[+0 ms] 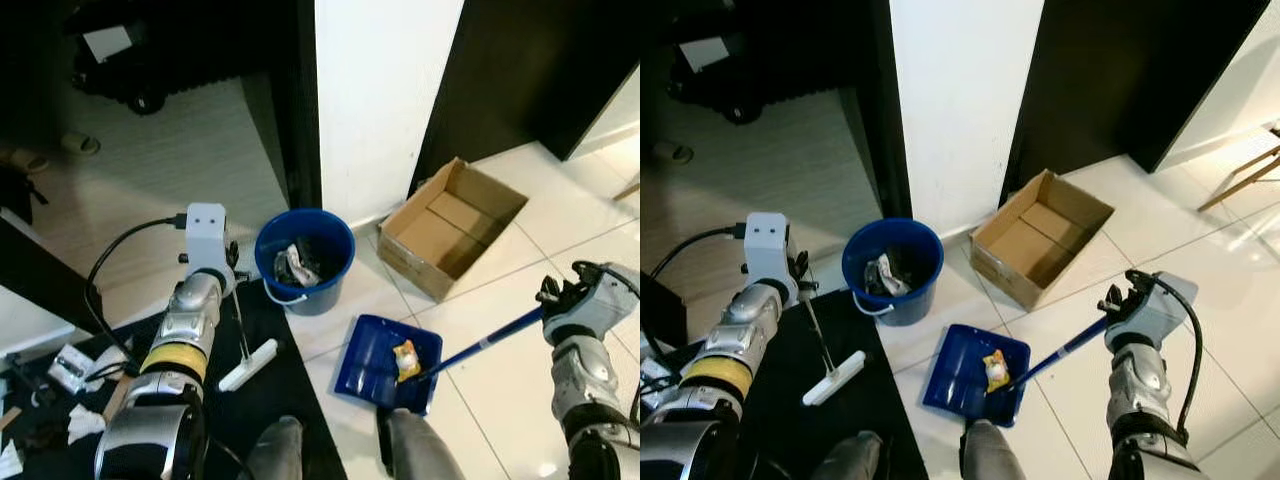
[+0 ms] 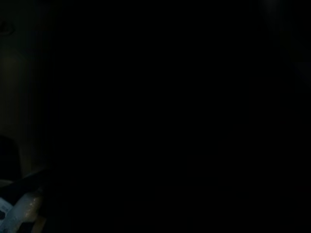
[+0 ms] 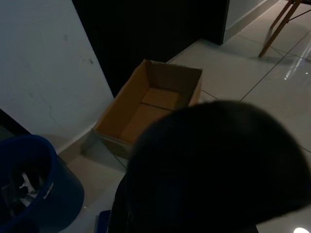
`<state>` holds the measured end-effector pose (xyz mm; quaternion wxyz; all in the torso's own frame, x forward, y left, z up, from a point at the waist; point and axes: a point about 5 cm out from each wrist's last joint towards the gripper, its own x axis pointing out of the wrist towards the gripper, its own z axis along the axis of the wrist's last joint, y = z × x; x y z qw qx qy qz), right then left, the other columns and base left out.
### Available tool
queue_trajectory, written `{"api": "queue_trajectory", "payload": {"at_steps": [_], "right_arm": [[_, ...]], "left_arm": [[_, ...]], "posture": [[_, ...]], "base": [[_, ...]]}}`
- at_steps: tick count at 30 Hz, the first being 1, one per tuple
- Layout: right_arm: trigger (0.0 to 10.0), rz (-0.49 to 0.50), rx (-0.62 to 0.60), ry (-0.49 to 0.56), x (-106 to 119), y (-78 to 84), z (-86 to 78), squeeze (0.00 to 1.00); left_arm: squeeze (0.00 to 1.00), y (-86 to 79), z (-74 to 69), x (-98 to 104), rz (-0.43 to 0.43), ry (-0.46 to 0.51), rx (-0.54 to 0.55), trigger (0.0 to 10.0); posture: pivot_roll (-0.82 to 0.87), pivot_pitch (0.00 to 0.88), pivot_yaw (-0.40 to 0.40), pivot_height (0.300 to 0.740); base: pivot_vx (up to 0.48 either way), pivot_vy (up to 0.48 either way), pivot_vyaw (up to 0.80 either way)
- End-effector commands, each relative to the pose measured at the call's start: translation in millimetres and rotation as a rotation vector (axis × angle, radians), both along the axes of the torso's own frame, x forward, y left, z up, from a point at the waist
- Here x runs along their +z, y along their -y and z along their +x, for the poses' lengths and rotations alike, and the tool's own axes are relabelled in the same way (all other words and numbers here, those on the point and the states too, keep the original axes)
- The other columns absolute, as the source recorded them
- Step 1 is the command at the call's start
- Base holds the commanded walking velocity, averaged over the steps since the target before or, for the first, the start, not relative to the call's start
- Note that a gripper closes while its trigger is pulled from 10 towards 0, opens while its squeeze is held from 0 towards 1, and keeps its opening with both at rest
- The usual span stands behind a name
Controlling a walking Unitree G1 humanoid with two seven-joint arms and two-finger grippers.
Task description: Sweep floor
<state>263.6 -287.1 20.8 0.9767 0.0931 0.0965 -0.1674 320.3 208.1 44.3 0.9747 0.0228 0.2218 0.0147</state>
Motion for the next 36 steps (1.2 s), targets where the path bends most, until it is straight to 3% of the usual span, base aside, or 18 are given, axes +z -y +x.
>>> {"api": "queue_trajectory", "payload": {"at_steps": [1, 22, 26, 31, 36], "right_arm": [[0.0, 0.011, 0.003, -0.015, -4.0, -3.7, -1.0, 0.00], [0.0, -0.002, 0.000, 0.010, 3.5, 1.0, 4.0, 0.00], [0.0, -0.003, 0.001, 0.014, 4.9, 1.0, 5.5, 0.00], [0.0, -0.003, 0.000, 0.017, 5.7, 1.2, 6.3, 0.00], [0.0, -0.003, -0.002, 0.021, 6.5, 1.5, 6.7, 0.00]], "left_arm": [[0.00, 8.9, -9.1, -16.5, -0.063, -0.079, -0.002, 10.0], [0.00, 10.5, -8.3, -17.5, -0.062, -0.095, 0.015, 10.0], [0.00, 10.9, -7.3, -17.3, -0.055, -0.099, 0.016, 10.0], [0.00, 11.5, -3.8, -12.6, -0.048, -0.067, 0.034, 10.0], [0.00, 2.3, 4.9, 1.2, -0.003, -0.004, 0.074, 10.0]], "posture": [[0.01, 0.058, -0.025, 0.740], [0.00, 0.045, -0.024, 0.740], [0.00, 0.047, -0.025, 0.740], [0.00, 0.053, -0.026, 0.740], [0.00, 0.054, -0.027, 0.740]], "base": [[0.000, 0.000, 0.00], [0.000, 0.000, 0.00], [0.000, -0.480, 0.00], [0.000, -0.480, 0.00], [0.000, 0.000, 0.00]]}}
